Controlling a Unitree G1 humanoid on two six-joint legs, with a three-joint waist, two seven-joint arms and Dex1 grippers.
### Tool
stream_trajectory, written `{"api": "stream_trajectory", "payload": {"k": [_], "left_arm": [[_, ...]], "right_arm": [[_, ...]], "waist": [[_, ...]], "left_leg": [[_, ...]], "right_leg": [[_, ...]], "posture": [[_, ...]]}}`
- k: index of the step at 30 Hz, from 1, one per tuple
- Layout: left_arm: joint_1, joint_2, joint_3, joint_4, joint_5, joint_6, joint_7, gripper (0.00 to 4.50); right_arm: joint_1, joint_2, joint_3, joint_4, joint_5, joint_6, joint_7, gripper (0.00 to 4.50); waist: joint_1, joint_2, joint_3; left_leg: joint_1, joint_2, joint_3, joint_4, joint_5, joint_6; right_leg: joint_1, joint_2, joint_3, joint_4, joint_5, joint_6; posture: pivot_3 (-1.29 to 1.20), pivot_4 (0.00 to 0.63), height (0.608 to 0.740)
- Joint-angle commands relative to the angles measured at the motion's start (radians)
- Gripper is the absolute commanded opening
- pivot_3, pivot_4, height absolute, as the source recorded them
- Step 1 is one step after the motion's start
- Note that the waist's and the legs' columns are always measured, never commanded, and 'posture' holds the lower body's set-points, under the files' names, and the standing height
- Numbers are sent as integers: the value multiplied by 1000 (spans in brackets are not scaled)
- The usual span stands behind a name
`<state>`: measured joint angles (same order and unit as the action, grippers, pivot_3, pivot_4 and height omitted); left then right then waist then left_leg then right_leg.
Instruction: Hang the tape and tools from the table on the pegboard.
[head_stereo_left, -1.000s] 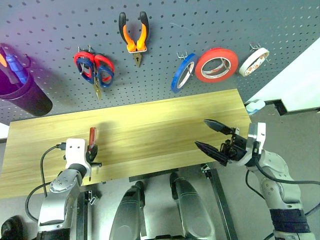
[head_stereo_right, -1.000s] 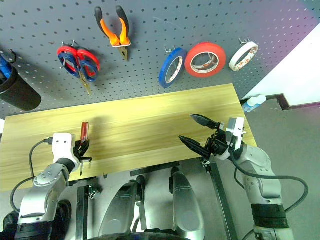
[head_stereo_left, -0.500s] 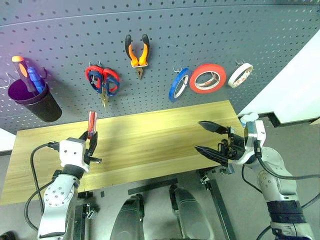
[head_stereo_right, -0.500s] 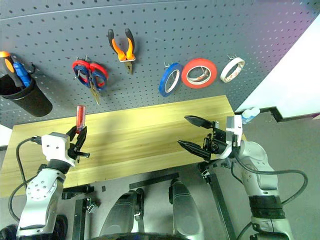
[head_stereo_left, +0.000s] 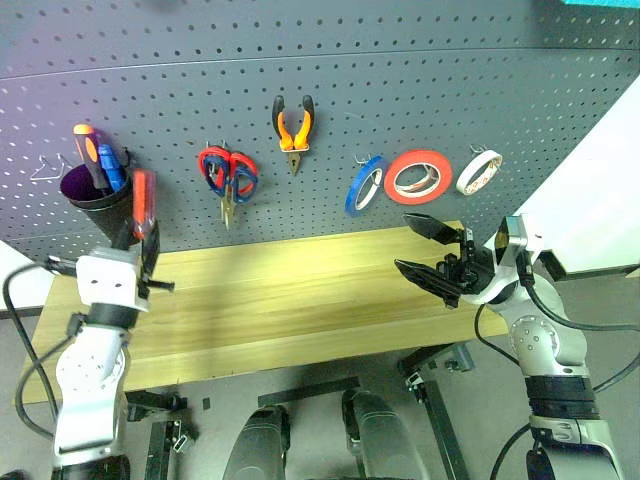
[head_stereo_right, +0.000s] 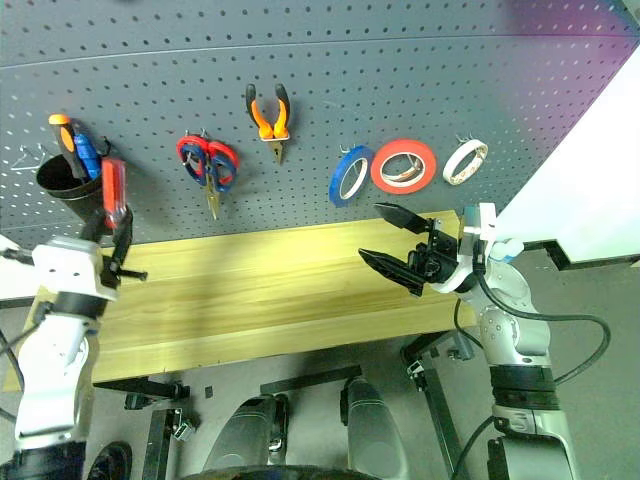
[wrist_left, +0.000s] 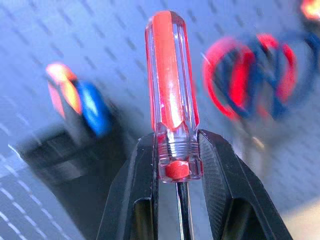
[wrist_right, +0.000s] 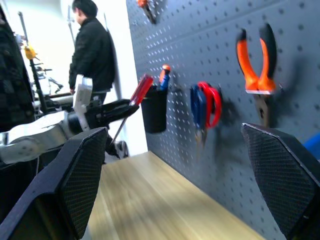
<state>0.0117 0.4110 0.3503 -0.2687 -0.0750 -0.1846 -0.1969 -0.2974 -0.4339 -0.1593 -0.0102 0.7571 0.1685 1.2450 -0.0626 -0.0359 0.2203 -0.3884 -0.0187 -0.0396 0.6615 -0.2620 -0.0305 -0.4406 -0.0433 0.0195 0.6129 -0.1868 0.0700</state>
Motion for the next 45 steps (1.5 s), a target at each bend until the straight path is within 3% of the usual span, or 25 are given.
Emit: {"api": "stream_trajectory", "payload": {"k": [1,12,19,40,45], "left_arm": [[-82,34,29,-4,-9,-8,8,813],[-403,176,63,232,-37,-40,-28,813],[-558,208,48,415,-44,-105,-37,813],[-407,137,83,597,-72,-188,23,813],[-367,118,88,594,-103,-185,14,2473]], "right_arm": [[-15,21,-19,-6,25,-4,-3,4500],[-11,37,-30,8,5,-26,-13,4500],[-10,35,-32,10,-2,-31,-16,4500],[54,-20,-64,-54,14,8,-52,4500],[48,-21,-65,-49,12,8,-54,4500]], "waist": [[-2,0,-9],[-7,1,-36],[-8,0,-37],[-9,1,-37],[-7,1,-37]], "left_leg": [[1,0,1,0,0,0],[5,0,3,1,-1,2],[15,0,4,1,-2,3],[16,1,5,1,-2,4],[16,1,5,1,-2,4]], "right_leg": [[1,0,0,0,0,0],[4,1,2,3,1,1],[14,1,3,1,1,2],[13,0,4,1,1,2],[13,0,5,1,1,2]], "posture": [[-102,96,740],[-127,74,740],[-134,86,740],[-135,137,740],[-131,138,740]]}}
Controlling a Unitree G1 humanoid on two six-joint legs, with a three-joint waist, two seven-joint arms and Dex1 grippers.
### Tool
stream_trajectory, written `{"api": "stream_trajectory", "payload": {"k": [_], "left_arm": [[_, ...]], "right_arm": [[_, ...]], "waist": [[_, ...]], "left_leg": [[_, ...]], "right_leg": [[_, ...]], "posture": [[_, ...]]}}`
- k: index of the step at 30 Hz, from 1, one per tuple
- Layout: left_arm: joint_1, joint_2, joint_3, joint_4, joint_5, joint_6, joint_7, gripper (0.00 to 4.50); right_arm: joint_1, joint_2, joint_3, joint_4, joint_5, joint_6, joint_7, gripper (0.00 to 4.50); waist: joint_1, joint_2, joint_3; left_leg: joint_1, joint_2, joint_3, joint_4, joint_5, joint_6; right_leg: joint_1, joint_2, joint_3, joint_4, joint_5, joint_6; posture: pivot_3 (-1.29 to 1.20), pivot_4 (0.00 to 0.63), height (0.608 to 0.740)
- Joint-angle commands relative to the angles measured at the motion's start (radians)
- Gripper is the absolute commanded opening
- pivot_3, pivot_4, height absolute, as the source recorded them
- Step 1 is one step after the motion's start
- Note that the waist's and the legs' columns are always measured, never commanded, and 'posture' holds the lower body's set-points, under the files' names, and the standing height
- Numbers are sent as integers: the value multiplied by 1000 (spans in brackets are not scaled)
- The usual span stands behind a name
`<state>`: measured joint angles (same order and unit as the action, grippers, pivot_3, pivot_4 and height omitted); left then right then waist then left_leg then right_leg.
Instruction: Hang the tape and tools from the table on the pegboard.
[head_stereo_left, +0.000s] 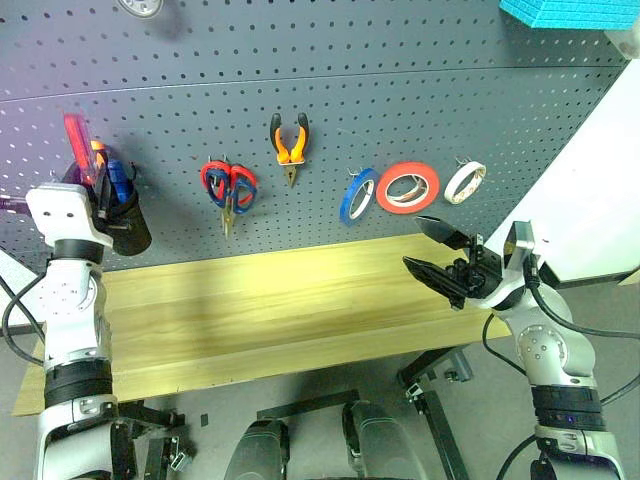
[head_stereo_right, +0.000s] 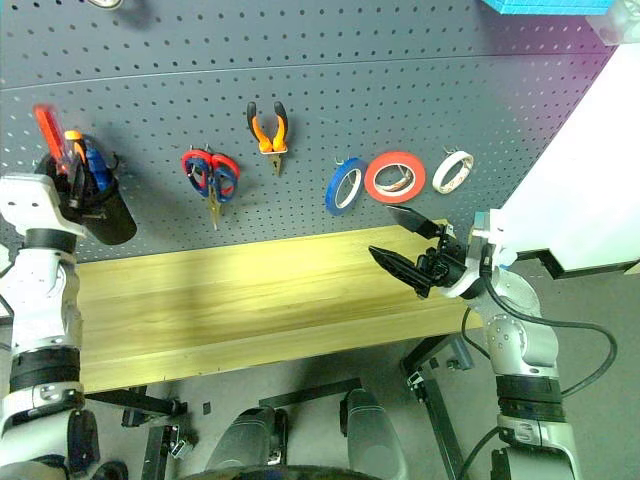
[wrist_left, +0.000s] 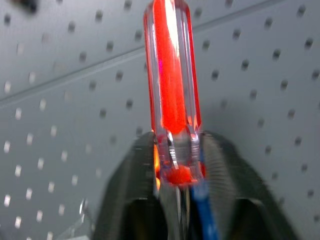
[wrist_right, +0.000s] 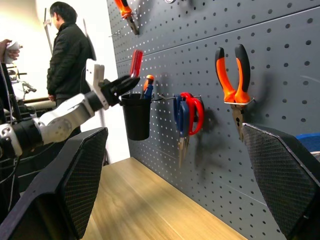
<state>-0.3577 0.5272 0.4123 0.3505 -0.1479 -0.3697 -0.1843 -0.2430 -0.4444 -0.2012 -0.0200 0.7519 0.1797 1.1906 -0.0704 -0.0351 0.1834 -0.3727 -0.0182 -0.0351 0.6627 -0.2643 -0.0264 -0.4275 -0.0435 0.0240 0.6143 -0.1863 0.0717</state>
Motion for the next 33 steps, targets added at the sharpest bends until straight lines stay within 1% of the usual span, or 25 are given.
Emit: {"api": "stream_trajectory", "payload": {"k": [1,6,8,14,19,22,23,26,28,30,32,33], "left_arm": [[5,1,25,-34,-35,2,-1,2787],[-1,-3,13,-72,-57,15,-13,4466],[-11,-3,14,-87,-58,10,-9,4466],[-50,-45,-14,-250,-122,51,-17,4466],[-106,-49,-69,-349,-132,100,-55,4466],[-51,-85,-181,-422,-180,212,-150,4466],[-36,-96,-200,-440,-195,250,-162,4466],[49,-140,-260,-506,-215,311,-192,4466],[91,-159,-277,-536,-227,341,-206,4466],[141,-166,-294,-558,-215,321,-233,4466],[182,-174,-297,-572,-243,348,-260,4466],[203,-176,-295,-569,-232,342,-262,4466]], "right_arm": [[-7,-10,-23,-38,17,-3,-1,4500],[-15,-1,-16,-28,13,-7,-1,4500],[-19,0,-16,-23,9,-12,0,4500],[-24,8,-14,-18,9,-19,3,4500],[-37,18,-21,1,10,-27,-5,4500],[-36,46,-19,9,6,-42,-23,4500],[-35,52,-16,10,2,-45,-25,4500],[-42,112,-37,30,-15,-95,-97,4500],[-38,143,-35,37,-41,-134,-132,4500],[-31,185,-35,50,-84,-201,-189,4500],[-30,216,-41,62,-101,-233,-235,4500],[-22,227,-34,72,-130,-264,-252,4500]], "waist": [[1,0,0],[1,0,0],[1,0,0],[2,0,0],[2,0,0],[-2,1,0],[-1,1,-1],[-4,1,-1],[-3,1,-1],[-2,1,-1],[-2,2,-1],[-1,2,-1]], "left_leg": [[0,0,0,0,0,0],[0,0,0,0,0,0],[0,0,0,0,0,0],[0,0,0,0,0,0],[0,-1,0,0,0,0],[0,0,1,0,0,1],[0,0,1,0,-1,1],[0,0,2,0,-1,1],[0,0,1,0,-1,1],[0,0,1,0,-1,1],[0,1,1,0,-1,1],[0,1,1,0,-1,1]], "right_leg": [[0,0,0,0,0,0],[0,0,0,0,-1,1],[0,0,0,0,-1,1],[0,0,0,0,-1,1],[0,0,0,0,-1,2],[0,1,1,0,-1,2],[0,1,1,0,-1,2],[0,1,2,0,-1,2],[0,2,2,0,-2,2],[0,2,2,0,-2,3],[0,2,2,0,-4,0],[0,2,2,0,-4,0]], "posture": [[-131,138,740],[-127,133,740],[-127,132,740],[-126,132,740],[-123,126,740],[-123,122,740],[-123,122,740],[-125,117,740],[-125,116,740],[-125,117,740],[-125,117,740],[-129,122,740]]}}
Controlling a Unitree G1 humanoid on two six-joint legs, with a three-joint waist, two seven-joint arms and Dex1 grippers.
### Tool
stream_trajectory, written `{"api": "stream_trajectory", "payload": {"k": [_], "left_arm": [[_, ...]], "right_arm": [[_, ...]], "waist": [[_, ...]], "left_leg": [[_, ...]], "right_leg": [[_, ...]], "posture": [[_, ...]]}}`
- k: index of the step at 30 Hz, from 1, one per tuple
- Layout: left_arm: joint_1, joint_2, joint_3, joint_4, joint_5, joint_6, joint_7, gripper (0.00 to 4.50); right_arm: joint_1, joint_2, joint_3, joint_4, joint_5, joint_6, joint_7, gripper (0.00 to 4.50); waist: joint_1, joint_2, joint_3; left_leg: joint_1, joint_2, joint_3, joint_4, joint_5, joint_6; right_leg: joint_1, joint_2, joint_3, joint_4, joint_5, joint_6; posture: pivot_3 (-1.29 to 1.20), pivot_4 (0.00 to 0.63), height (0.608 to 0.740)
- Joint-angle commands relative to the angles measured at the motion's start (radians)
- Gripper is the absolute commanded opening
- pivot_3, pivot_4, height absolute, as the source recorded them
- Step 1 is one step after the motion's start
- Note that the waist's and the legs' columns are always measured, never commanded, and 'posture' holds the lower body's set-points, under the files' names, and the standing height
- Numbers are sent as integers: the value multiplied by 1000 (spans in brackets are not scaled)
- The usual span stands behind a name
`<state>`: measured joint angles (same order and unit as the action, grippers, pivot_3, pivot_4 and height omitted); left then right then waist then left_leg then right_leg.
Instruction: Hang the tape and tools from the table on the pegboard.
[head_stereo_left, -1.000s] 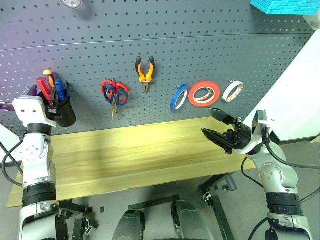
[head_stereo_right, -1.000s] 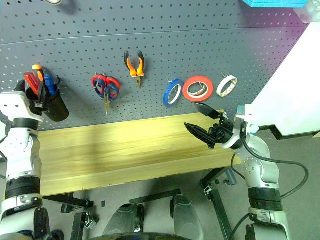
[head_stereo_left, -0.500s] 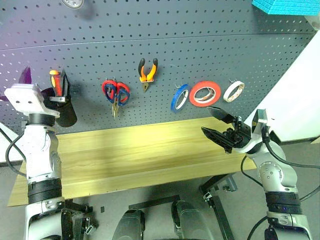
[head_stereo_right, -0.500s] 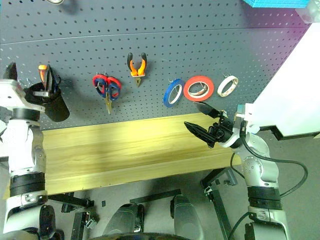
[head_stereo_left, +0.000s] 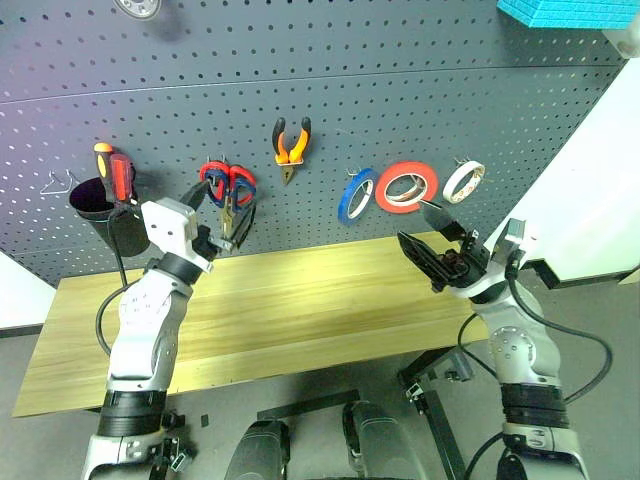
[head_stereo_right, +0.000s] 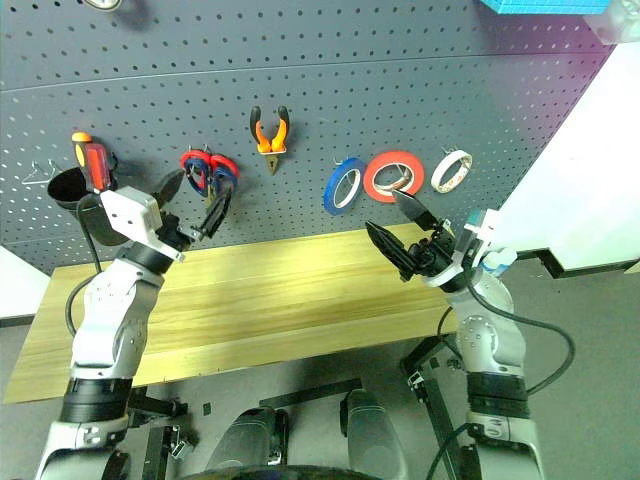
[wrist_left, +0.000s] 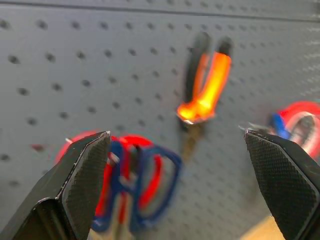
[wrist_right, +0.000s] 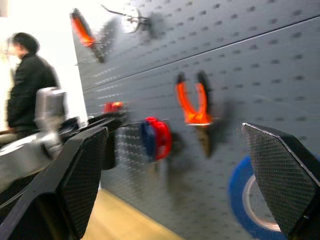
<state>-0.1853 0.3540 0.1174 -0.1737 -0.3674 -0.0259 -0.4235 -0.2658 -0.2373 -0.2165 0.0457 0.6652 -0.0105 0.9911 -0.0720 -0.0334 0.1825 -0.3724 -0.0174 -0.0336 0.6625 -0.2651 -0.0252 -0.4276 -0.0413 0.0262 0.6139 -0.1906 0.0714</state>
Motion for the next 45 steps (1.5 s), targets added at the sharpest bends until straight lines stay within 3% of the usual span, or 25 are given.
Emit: {"api": "stream_trajectory", "payload": {"k": [1,9,15,22,36,45], "left_arm": [[55,-7,-2,-44,-13,1,-28,4466],[171,-53,27,55,102,-69,55,4466],[228,-76,26,14,101,-49,70,4466],[294,-87,35,-57,129,-58,105,4466],[589,-104,54,-94,137,-176,64,4466],[597,-164,60,-48,211,-221,140,4466]], "right_arm": [[11,37,-11,15,-68,-97,-77,4500],[83,97,50,58,-248,-186,-251,4500],[148,110,88,-6,-279,-135,-347,4500],[220,82,102,-57,-335,-127,-428,4500],[522,70,105,-221,-424,-161,-556,4500],[545,113,112,-220,-454,-192,-634,4500]], "waist": [[0,0,0],[2,1,1],[2,7,7],[3,13,42],[3,9,66],[3,10,71]], "left_leg": [[0,0,0,0,0,0],[0,0,0,0,0,1],[-1,0,0,0,-1,1],[-2,1,-3,0,-1,1],[-10,0,-2,-16,-3,3],[-19,8,3,-16,-6,4]], "right_leg": [[0,0,0,0,0,0],[0,-1,0,-1,-1,0],[0,-3,0,-2,-3,-2],[-2,-4,1,-2,-4,-1],[-16,-6,4,-4,-13,-2],[-18,-7,-2,-20,-13,-2]], "posture": [[-130,125,740],[-110,150,740],[-91,199,740],[-69,247,740],[-64,260,740],[-64,244,740]]}}
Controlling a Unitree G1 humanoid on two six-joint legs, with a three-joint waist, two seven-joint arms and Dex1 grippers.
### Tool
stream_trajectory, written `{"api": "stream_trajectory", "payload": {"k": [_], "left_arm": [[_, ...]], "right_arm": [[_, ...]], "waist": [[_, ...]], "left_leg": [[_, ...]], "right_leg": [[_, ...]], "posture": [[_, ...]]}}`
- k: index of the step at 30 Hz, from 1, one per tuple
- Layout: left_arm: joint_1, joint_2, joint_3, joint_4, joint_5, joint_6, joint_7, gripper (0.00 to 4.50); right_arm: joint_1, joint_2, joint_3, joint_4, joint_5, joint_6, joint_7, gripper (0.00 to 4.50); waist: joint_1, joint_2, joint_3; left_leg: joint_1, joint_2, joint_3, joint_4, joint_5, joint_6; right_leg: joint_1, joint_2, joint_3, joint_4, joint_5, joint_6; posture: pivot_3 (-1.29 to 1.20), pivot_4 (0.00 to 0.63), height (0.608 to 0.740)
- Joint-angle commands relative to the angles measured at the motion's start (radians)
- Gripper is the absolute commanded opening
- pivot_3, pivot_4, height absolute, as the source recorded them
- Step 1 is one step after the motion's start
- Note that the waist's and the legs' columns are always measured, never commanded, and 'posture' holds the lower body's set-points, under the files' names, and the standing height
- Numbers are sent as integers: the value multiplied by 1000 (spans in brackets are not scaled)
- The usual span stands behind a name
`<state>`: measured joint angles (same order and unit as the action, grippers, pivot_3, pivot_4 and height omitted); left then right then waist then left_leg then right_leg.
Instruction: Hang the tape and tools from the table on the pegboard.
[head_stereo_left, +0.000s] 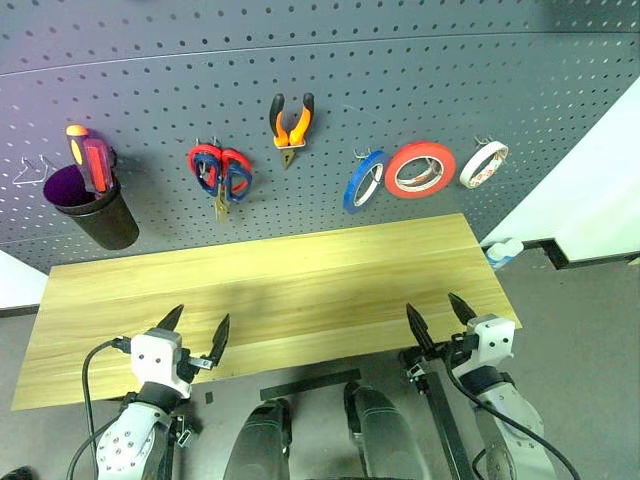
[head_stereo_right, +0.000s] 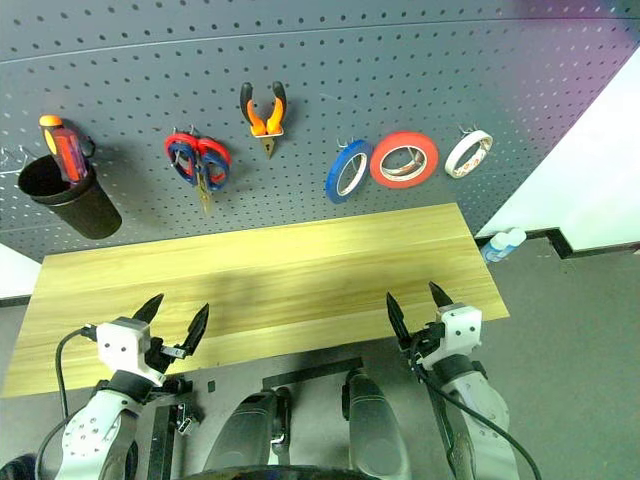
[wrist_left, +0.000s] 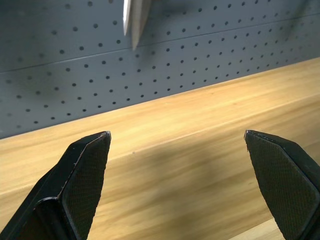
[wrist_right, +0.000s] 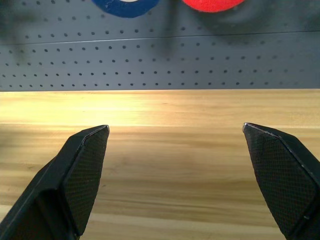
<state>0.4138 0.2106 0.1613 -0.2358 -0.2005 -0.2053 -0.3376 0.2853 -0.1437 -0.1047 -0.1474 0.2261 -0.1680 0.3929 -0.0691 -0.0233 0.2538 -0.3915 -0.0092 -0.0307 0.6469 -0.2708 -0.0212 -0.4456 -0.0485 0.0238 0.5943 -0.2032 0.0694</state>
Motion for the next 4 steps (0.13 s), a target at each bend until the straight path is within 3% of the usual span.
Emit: {"api": "stream_trajectory", "payload": {"k": [1,4], "left_arm": [[-6,-27,16,25,42,-34,60,4466],[-26,-35,8,80,105,-72,99,4466]], "right_arm": [[-10,26,7,-26,-19,-35,-45,4500],[-8,38,20,-6,-56,-58,-73,4500]], "waist": [[1,0,0],[2,0,0]], "left_leg": [[0,0,0,0,-1,1],[1,0,1,0,-4,1]], "right_leg": [[0,0,0,0,0,0],[-1,1,-1,2,0,0]], "posture": [[-64,244,740],[-60,236,740]]}}
